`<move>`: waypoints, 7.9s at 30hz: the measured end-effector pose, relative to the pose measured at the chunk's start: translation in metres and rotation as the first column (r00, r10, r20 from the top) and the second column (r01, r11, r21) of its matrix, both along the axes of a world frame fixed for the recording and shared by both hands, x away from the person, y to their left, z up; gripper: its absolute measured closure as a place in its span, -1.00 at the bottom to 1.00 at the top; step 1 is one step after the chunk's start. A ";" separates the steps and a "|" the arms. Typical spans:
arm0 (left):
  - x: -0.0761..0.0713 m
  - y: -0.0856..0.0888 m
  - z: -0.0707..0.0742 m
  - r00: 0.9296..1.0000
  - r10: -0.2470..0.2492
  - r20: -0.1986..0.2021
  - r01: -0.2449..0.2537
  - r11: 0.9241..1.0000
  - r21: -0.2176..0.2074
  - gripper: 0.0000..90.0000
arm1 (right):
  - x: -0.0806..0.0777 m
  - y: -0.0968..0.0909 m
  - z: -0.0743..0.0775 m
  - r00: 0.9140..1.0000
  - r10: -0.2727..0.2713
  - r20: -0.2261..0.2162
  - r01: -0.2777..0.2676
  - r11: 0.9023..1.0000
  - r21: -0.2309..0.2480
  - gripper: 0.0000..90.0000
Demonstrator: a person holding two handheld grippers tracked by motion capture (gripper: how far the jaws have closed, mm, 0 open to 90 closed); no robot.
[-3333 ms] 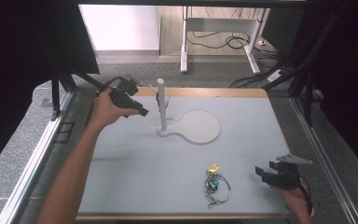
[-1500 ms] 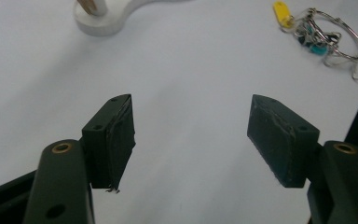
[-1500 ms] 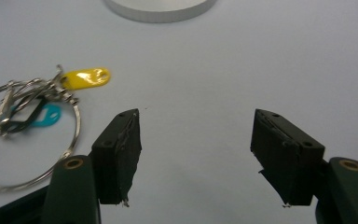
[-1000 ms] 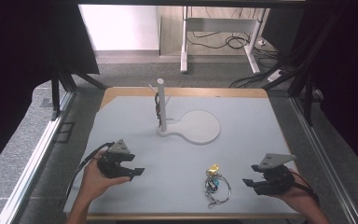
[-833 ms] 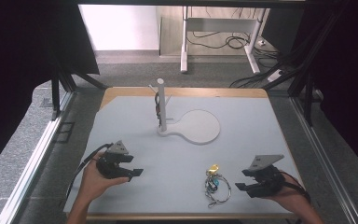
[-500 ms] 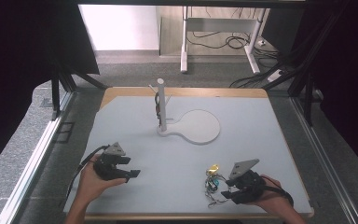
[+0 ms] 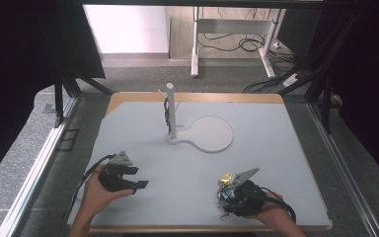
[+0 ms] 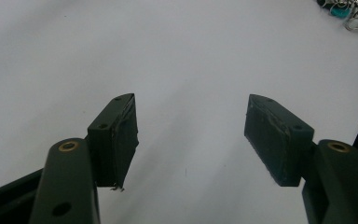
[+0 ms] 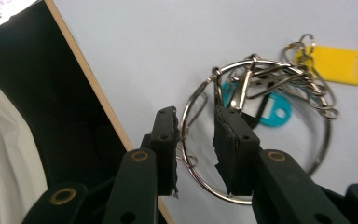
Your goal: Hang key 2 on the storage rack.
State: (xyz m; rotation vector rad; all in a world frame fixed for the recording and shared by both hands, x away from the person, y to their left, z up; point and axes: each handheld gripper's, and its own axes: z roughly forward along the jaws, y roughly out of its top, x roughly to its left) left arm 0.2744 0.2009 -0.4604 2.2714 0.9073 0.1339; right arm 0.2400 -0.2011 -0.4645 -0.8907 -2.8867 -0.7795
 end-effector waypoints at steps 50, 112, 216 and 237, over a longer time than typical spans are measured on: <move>0.000 0.007 -0.007 1.000 0.011 -0.013 -0.011 1.000 0.000 -0.21 | 0.034 0.000 0.007 0.977 -0.073 -0.201 0.094 0.991 0.100 0.94; -0.001 0.011 -0.005 1.000 0.024 -0.001 -0.024 1.000 -0.020 -0.21 | 0.124 0.003 0.139 0.989 -0.089 -0.117 0.086 0.996 -0.033 0.96; -0.004 0.027 0.006 0.999 0.042 0.022 -0.040 0.995 -0.086 -0.21 | 0.263 0.079 0.176 0.966 -0.249 -0.072 0.242 0.966 -0.089 0.96; -0.004 0.030 0.008 0.998 0.052 0.022 -0.050 0.993 -0.105 -0.20 | 0.272 0.099 0.175 0.969 -0.240 -0.065 0.233 0.968 -0.096 0.96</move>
